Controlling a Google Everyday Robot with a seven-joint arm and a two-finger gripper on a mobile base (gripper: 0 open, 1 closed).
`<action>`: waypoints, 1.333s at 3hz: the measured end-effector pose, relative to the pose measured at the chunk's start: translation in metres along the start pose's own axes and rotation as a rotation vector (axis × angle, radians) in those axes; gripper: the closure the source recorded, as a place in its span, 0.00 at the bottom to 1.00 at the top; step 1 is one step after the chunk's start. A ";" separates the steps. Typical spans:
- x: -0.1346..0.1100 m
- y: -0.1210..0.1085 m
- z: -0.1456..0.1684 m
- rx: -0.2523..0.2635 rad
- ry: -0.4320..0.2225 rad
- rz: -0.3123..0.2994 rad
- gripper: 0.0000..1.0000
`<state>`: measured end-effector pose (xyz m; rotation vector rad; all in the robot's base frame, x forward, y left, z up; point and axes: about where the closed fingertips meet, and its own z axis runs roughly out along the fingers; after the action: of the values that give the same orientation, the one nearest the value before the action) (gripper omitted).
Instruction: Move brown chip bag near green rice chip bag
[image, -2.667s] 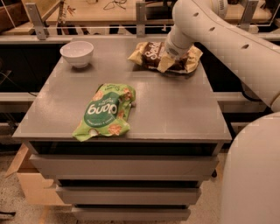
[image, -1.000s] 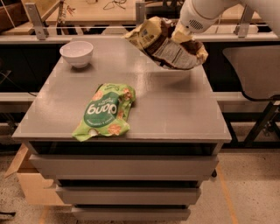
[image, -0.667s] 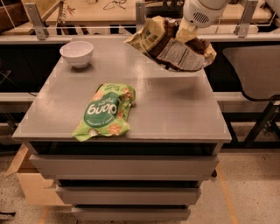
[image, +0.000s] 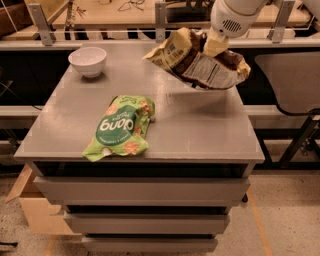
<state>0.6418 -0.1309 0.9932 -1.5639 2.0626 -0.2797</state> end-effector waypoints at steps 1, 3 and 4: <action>0.007 0.024 -0.010 0.035 0.061 -0.035 1.00; 0.017 0.095 -0.021 0.029 0.196 -0.072 1.00; 0.025 0.121 -0.009 -0.034 0.222 -0.062 1.00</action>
Offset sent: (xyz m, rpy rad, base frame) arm -0.1128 0.0142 -0.0303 -0.2795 -0.0142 -0.0440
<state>0.5325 -0.1182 0.9374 -1.6848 2.1969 -0.4620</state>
